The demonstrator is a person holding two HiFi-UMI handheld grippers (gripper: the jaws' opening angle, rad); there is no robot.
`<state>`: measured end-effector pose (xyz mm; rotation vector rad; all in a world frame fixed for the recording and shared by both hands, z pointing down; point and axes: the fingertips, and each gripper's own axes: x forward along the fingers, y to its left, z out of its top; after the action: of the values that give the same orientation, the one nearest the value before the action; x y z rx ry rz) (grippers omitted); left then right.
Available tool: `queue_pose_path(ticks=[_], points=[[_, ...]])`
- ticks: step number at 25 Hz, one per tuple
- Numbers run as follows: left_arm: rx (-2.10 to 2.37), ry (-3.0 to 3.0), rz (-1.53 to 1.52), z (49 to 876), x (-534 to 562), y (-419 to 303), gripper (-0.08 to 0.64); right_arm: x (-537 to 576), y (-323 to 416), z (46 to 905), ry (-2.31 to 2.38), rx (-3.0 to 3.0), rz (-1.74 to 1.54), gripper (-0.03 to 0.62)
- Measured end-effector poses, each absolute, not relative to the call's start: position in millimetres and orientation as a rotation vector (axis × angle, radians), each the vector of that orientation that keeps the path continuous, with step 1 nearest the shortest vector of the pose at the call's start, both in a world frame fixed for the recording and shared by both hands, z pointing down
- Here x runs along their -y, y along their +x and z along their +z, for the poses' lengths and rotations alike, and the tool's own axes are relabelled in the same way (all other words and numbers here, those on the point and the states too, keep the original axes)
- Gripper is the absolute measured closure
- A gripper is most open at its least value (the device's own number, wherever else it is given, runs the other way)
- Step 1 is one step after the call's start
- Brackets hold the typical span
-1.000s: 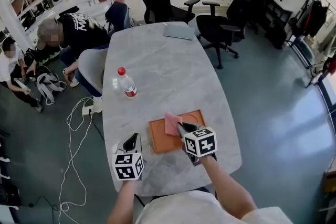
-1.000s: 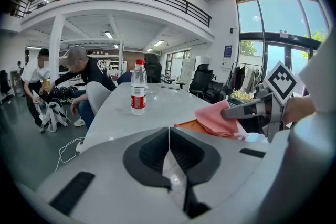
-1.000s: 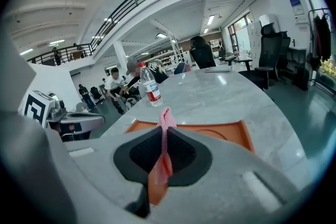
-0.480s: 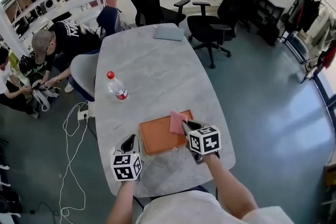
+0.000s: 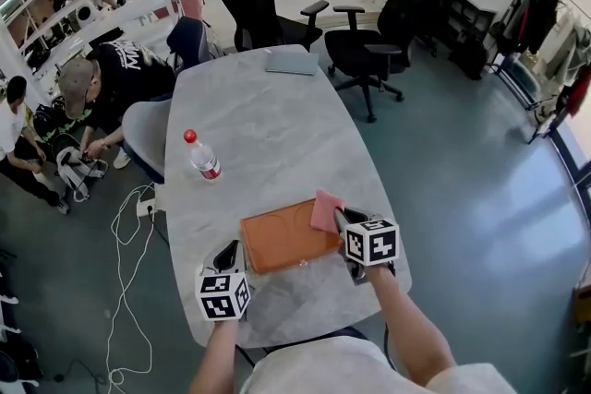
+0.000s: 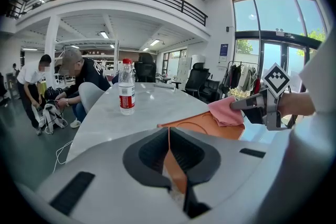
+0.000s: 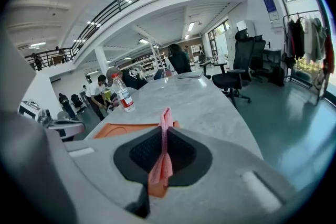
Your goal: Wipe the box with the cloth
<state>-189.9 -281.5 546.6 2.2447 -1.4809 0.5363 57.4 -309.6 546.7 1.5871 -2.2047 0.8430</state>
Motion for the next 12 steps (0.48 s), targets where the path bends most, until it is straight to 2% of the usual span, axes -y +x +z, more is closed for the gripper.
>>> queue_pose_path(ticks=[4,12], points=[[1.484,2.246,0.538,548.6,279.6,-190.7,0.543,308.2,60.9,546.1,1.600,2.215,0.852,0.577],[1.474,2.247,0.515,546.5,274.5,-193.5,0.543,295.8,18.5,514.6,1.493,2.369,0.890,0.578]])
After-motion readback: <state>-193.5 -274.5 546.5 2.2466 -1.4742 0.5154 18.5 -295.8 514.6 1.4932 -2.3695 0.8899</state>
